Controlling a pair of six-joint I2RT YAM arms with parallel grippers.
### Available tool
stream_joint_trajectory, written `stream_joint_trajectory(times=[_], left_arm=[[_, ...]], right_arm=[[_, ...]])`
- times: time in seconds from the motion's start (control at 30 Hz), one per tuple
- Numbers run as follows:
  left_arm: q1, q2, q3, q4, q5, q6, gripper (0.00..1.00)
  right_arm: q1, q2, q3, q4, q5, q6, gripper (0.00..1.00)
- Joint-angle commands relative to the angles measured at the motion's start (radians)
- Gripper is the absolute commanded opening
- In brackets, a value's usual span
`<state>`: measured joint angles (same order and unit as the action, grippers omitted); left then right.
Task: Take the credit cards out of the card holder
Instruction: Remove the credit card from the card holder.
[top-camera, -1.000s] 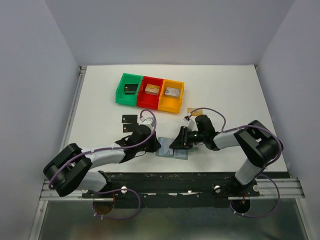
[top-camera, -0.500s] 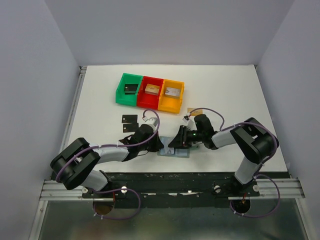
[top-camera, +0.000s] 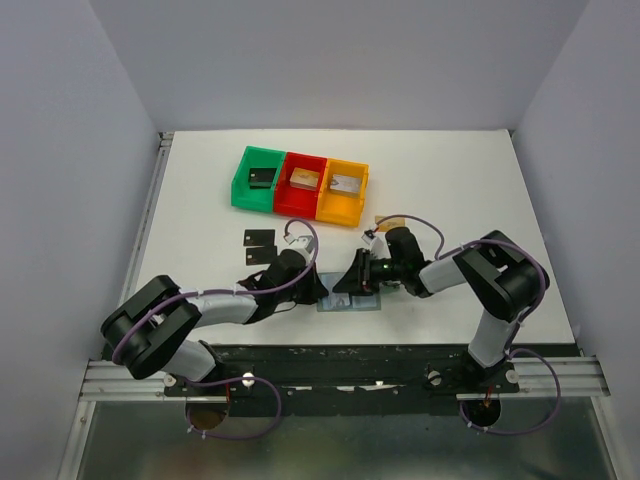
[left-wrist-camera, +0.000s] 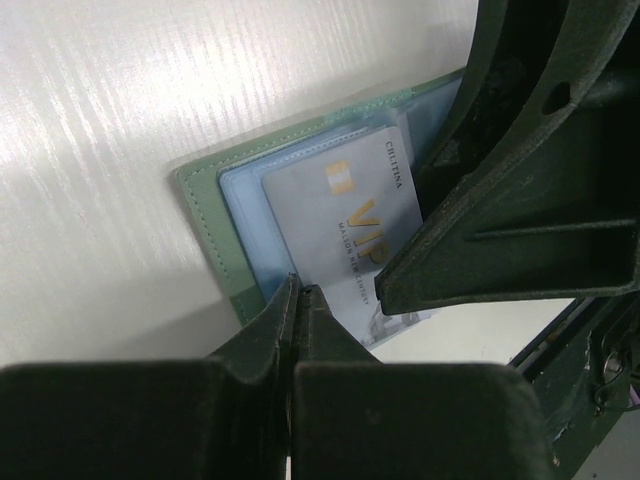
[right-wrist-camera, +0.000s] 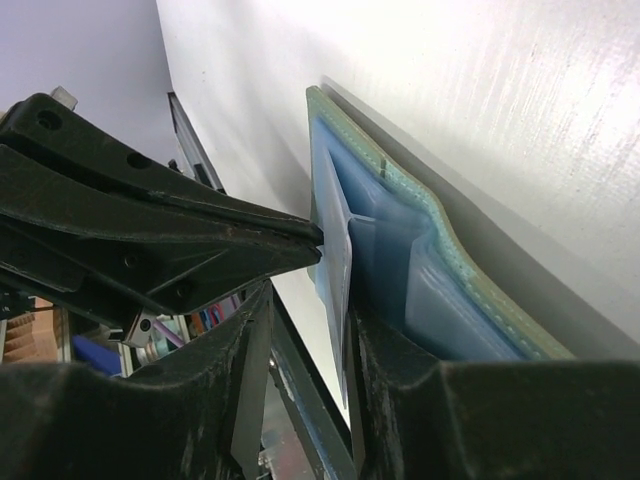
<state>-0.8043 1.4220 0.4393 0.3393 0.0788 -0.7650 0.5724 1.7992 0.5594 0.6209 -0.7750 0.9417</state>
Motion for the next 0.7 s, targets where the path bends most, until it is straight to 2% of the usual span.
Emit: stream_joint_trajectory(times=[0.0,0.17,0.3,0.43,0.67], left_arm=[[0.002,-0.040,-0.030,-0.068,-0.028,0.004,0.03],[0.002,-0.093,-0.037,-0.101,-0.059,0.012,0.12],[0.001,-0.092,-0.039,-0.108,-0.063,0.012,0.13],[0.002,-0.063,-0.036,-0.105,-0.059,0.012,0.00],[0.001,-0.021,-0.033,-0.117,-0.068,0.001,0.00]], right_arm=[[0.009,-0.024,0.008,-0.041,-0.018,-0.043,0.40],[0.009,-0.078,0.011,-0.136,-0.003,-0.099,0.39],[0.010,-0.100,0.017,-0.170,-0.004,-0.118,0.39],[0.007,-0.110,0.019,-0.185,-0.003,-0.124,0.38],[0.006,-0.141,0.016,-0.234,0.003,-0.150,0.37]])
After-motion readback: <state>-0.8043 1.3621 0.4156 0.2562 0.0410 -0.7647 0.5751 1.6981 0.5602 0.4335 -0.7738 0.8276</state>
